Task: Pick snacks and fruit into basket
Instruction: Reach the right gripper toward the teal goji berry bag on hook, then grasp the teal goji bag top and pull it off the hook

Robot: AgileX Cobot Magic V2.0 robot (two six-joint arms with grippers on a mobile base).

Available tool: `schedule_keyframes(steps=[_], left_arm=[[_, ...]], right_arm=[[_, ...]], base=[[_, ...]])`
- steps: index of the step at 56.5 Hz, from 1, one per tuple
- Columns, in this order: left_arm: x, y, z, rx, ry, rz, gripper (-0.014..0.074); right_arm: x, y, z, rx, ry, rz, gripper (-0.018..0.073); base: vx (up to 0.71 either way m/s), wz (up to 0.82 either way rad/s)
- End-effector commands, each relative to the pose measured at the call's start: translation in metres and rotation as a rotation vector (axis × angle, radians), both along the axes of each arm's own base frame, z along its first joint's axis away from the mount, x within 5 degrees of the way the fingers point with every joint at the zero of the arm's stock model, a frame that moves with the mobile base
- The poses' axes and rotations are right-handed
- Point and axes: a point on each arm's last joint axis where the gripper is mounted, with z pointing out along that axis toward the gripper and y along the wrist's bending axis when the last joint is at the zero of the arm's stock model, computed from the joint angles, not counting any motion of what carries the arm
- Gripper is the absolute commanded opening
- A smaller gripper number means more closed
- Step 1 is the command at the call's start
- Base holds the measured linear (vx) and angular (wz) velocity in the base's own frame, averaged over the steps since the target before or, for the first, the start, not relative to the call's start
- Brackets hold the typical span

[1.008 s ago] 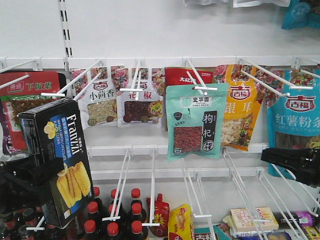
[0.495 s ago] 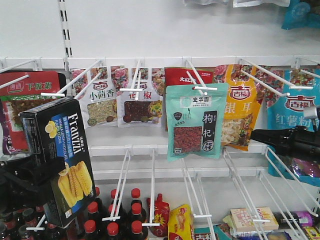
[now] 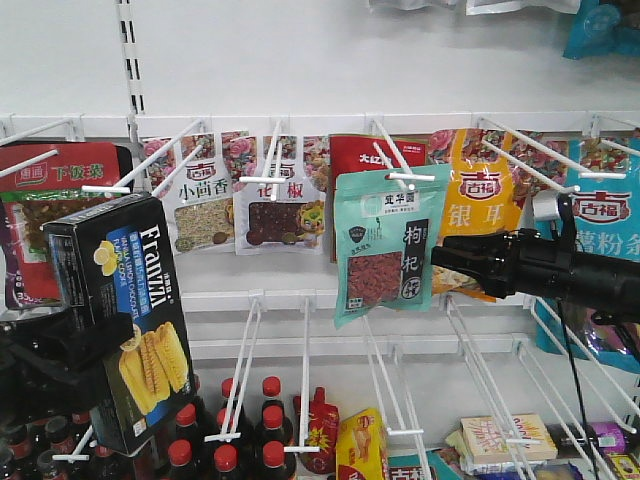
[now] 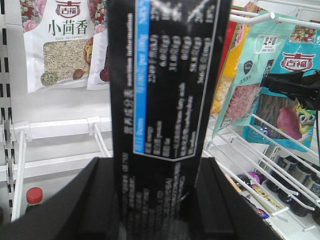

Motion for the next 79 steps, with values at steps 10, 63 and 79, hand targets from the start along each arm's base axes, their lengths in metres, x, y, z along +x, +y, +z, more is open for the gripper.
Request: schedule_keyframes(steps=[10, 63, 79], left_arm=[[-0.004, -0.004, 0.021, -0.053, -0.076, -0.042, 0.0002], [-0.003, -0.004, 0.021, -0.053, -0.075, -0.042, 0.0002], [-0.003, -0.004, 0.021, -0.053, -0.075, -0.042, 0.0002]], right_arm=[[-0.013, 0.005, 0.048, 0.135, -0.078, 0.064, 0.0682], [-0.026, 0.062, 0.066, 0.130, -0.056, 0.214, -0.0013], [-0.070, 0.066, 0.093, -0.016, 0.020, 0.240, -0.0009]], base=[[0.00, 0.00], [0.00, 0.00], [0.00, 0.00]])
